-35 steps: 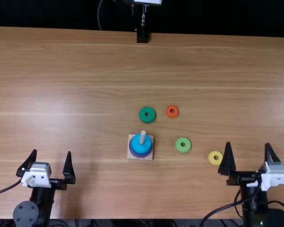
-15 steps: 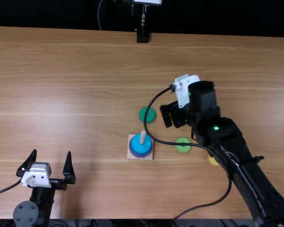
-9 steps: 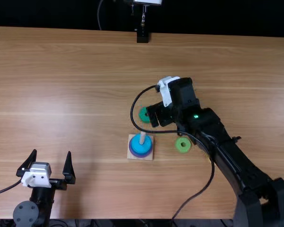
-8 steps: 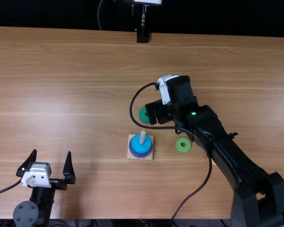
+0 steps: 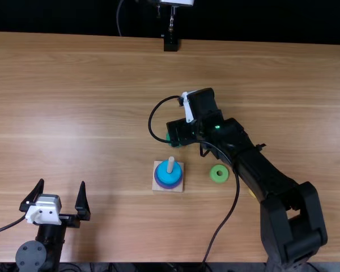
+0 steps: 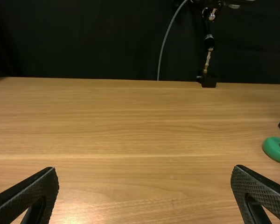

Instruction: Build the Hanoi tower: stack the rings onto the peg from bottom to top in this color order: purple, dark blue, light blue, dark green, light green, yellow, orange.

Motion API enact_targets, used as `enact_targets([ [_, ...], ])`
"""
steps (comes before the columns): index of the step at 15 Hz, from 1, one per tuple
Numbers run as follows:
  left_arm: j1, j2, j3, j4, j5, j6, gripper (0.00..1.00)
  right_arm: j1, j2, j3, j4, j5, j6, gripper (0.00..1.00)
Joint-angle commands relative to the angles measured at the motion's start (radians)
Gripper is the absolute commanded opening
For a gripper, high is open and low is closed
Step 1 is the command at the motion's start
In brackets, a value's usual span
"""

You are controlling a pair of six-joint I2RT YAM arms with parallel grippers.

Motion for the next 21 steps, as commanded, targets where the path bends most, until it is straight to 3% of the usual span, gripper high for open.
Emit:
enact_targets([
  [1, 0.007, -0.012, -0.017, -0.018, 0.008, 0.006, 1.00, 0.028, 0.030, 0.053, 0.002, -0.005, 0.006, 1.00],
  [6, 0.007, -0.012, -0.017, -0.018, 0.008, 0.006, 1.00, 0.061, 0.088, 0.056, 0.006, -0.005, 0.004, 1.00],
  [12, 0.007, -0.012, -0.017, -0.018, 0.008, 0.006, 1.00, 0.058, 0.096, 0.061, 0.013, 0.009, 0.017, 1.00],
  [14, 0.007, -0.012, -0.017, -0.018, 0.008, 0.004, 1.00, 0.059, 0.102, 0.096, 0.000, 0.054, 0.017, 1.00],
  [15, 0.007, -0.012, -0.017, -0.018, 0.010, 0.004, 1.00, 0.059, 0.115, 0.102, 0.000, 0.061, 0.017, 1.00],
  [21, 0.007, -0.012, -0.017, -0.018, 0.008, 0.004, 1.00, 0.061, 0.130, 0.134, -0.053, 0.063, 0.017, 1.00],
])
